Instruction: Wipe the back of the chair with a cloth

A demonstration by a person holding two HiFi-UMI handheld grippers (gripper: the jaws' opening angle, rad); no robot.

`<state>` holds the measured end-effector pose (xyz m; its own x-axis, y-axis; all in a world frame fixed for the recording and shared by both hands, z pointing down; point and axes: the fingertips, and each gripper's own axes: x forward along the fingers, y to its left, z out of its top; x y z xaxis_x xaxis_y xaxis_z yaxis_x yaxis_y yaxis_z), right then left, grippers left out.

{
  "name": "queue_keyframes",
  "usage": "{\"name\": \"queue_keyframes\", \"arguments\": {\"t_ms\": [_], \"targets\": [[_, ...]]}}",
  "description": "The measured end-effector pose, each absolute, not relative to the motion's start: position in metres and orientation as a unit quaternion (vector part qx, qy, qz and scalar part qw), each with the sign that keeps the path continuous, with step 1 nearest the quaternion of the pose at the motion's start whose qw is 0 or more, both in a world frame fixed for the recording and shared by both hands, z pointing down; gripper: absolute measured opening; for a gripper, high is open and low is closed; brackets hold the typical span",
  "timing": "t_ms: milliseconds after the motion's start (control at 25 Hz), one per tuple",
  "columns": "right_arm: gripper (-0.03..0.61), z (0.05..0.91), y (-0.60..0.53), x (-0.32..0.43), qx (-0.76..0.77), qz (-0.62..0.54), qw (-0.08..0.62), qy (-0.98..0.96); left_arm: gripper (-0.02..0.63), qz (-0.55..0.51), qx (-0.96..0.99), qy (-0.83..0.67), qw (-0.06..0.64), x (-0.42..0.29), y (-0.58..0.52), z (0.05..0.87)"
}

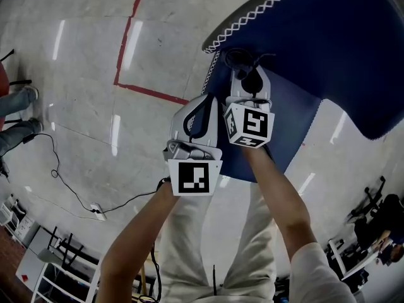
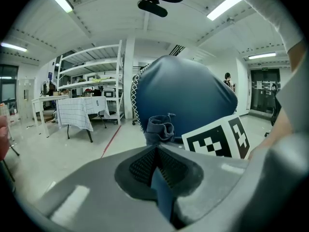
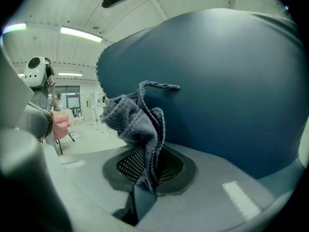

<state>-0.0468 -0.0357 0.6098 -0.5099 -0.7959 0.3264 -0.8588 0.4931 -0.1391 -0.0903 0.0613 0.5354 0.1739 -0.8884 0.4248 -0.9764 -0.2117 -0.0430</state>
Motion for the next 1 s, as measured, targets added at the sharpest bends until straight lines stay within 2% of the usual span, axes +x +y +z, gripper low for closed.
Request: {"name": "queue_keyframes", "arguments": {"t_ms": [360,1000], "targets": [[0.072,0.608,-0.041,-0.03,0.485,0.135,0.126,-0.855,0.002,0.178,0.754,-0.618,0.133,-0.079,0.055,0.537],[0.072,0.595,-0.052,0.043,0.532,0.141,0.144,-0.822,0.002,0.181,0.778,-0.59,0.12,-0.036,0.034,0.515]]}}
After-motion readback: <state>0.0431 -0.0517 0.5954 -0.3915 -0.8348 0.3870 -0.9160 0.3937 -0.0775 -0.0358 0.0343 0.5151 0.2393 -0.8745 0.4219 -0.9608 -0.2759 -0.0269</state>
